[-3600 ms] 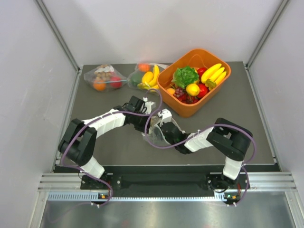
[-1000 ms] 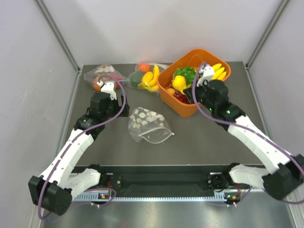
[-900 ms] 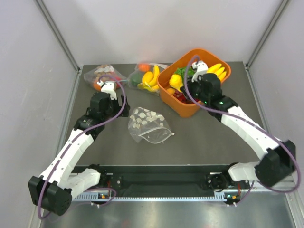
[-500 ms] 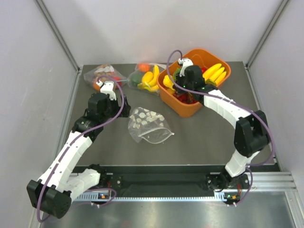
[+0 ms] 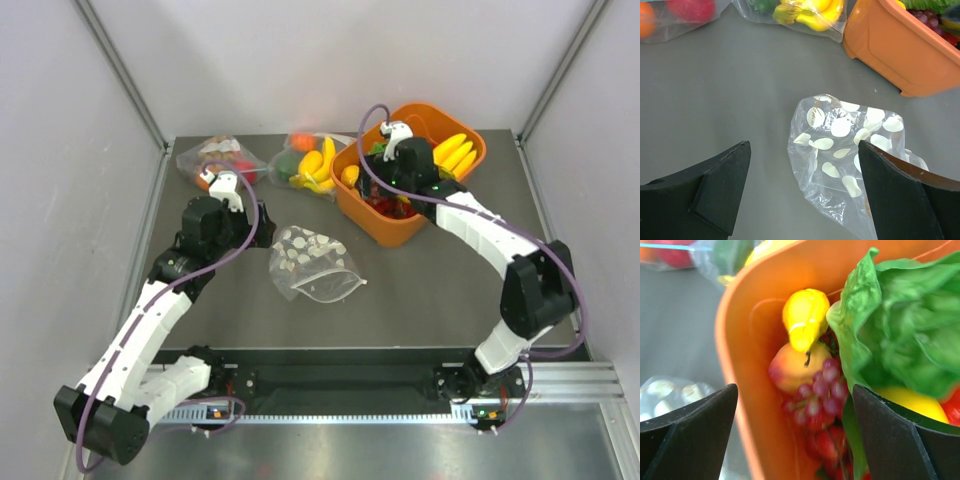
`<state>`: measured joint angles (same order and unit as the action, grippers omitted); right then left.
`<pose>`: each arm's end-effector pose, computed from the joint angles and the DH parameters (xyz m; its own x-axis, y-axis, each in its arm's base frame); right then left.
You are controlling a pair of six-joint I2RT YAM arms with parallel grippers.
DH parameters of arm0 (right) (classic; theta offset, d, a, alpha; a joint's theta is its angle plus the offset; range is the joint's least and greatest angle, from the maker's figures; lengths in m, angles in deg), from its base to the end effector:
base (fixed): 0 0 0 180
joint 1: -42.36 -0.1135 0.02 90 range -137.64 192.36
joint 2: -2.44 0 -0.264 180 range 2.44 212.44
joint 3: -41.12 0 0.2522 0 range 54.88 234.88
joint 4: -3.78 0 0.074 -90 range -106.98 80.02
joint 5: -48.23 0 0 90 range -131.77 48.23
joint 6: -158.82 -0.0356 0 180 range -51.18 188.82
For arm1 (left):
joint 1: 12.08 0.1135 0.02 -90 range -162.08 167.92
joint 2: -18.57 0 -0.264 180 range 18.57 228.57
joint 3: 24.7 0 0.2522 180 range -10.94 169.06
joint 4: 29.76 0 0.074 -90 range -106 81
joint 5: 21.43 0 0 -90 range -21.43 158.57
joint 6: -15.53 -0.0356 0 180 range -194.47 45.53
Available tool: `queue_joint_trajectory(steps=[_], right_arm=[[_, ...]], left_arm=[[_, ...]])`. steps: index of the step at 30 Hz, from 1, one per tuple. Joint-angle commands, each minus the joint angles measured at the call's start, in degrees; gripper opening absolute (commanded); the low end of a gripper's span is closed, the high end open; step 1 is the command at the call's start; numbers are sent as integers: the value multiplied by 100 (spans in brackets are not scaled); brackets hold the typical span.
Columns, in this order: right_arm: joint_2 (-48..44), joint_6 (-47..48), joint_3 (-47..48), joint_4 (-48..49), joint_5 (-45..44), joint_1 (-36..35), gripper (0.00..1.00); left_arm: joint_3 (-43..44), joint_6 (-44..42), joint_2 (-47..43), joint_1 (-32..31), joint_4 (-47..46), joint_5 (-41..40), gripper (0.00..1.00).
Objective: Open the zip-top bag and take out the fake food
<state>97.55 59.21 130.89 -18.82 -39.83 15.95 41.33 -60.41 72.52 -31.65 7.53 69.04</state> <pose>0.3500 0.1752 0.3016 -0.4924 -0.0583 -0.8684 -0.3947 0.9042 0.1631 0.1982 -0.0708 0.3330 -0.4724 -0.0899 -0.8768 0.2342 0.9462 -0.2232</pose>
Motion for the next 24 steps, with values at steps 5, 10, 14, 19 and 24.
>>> queue_joint_trajectory(steps=[5,10,14,19,24], right_arm=[[-2030,64,-657,-169,246,84,95],[-3471,47,-1420,-600,36,93,98],[-4438,12,-1817,-1284,-402,93,99],[-5739,-111,-2116,-1883,-860,93,100],[-6644,-199,-2187,-2499,-1388,93,100]], left_arm=[[2,35,-166,15,-261,-275,92],[-76,35,-332,6,-331,-530,92],[-252,78,-465,6,-621,-723,92],[-288,96,-623,6,-700,-961,93],[-253,149,-790,-3,-797,-987,93]])
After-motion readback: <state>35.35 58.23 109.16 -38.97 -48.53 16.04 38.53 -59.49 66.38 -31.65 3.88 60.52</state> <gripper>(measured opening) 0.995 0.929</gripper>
